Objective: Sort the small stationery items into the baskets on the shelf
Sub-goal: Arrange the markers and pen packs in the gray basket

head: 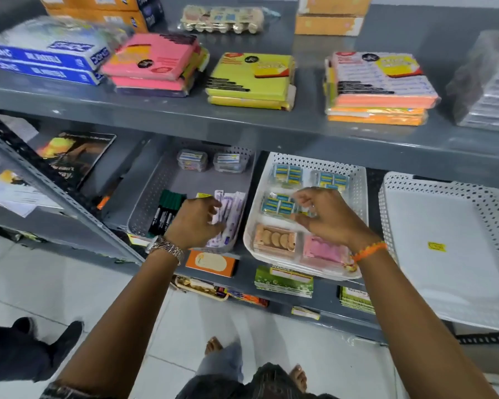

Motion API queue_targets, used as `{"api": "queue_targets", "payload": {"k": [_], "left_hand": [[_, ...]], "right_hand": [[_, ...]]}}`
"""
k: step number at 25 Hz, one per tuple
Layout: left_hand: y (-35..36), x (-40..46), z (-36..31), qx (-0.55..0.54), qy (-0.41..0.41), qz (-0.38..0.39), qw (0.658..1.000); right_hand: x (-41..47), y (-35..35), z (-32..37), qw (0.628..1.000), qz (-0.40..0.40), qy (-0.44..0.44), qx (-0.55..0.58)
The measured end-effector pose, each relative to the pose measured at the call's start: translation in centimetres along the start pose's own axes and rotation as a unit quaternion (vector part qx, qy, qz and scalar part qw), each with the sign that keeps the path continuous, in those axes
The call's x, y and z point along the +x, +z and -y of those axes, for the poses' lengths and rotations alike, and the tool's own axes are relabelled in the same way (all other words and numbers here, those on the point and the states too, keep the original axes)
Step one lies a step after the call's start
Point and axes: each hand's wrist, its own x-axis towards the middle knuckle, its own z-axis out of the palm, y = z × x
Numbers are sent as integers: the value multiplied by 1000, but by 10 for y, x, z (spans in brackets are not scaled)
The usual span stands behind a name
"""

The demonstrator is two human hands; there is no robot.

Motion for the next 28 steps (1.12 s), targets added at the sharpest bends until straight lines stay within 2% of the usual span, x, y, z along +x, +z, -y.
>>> {"api": "queue_targets", "payload": {"k": [1,3,7,8,11,14,21,28], "left_hand": [[1,7,16,-4,-53,4,999],[-3,25,35,-16,-109,50,993],[-10,56,41,-63,-116,199,971],[-8,62,43,-82,-119,213,966],[3,76,57,-138,-150,179,963],[11,73,62,-169,-174,179,953],[14,72,67,-208,-164,164,950],[18,63,65,-168,-141,167,961]], "right_hand": [[18,8,14,1000,-23,-14,13],[61,31,40,999,-21,-18,36],[132,70,80,997,73,-6,-12],[144,76,87,995,94,-4,-33],[168,91,95,990,122,4,-66],[172,102,95,988,131,26,-84],[184,119,93,973,175,25,-147],[189,130,91,960,186,24,-207]]}}
